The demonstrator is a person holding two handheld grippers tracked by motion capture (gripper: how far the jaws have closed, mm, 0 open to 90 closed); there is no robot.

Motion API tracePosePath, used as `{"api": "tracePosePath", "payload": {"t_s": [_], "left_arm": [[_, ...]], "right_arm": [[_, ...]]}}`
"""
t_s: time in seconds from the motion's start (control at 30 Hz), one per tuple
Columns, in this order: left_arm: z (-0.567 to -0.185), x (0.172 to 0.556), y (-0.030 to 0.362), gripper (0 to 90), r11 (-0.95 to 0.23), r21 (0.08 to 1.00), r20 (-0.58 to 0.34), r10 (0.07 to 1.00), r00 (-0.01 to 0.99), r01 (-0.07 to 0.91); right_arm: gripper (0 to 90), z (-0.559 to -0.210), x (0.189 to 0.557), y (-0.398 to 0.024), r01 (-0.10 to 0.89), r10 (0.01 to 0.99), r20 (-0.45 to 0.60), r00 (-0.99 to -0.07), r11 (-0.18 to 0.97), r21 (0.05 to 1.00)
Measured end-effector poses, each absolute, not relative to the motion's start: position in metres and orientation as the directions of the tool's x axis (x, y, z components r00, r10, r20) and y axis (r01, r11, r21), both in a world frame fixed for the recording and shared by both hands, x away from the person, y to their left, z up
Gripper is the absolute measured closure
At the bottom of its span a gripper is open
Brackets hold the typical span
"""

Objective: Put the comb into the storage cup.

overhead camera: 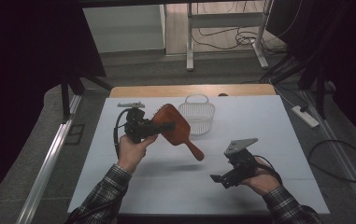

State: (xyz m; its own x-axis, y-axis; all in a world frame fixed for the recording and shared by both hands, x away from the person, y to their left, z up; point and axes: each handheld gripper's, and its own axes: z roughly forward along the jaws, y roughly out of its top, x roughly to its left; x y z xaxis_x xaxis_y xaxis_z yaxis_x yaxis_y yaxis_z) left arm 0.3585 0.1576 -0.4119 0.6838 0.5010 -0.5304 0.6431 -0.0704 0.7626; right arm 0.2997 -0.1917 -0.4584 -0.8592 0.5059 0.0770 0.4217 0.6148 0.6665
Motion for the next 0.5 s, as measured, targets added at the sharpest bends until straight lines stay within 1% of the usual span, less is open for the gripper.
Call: {"api": "tracePosePath", "payload": {"t_s": [0.5], "left_arm": [[-0.394,0.37,0.169,51.8,-0.052,0.769,-0.523,0.522,0.674,0.637]], "right_arm": [[0.0,-0.458,0.294,-0.215,0.448,0.545,0.062,-0.836,0.613,0.65]]}}
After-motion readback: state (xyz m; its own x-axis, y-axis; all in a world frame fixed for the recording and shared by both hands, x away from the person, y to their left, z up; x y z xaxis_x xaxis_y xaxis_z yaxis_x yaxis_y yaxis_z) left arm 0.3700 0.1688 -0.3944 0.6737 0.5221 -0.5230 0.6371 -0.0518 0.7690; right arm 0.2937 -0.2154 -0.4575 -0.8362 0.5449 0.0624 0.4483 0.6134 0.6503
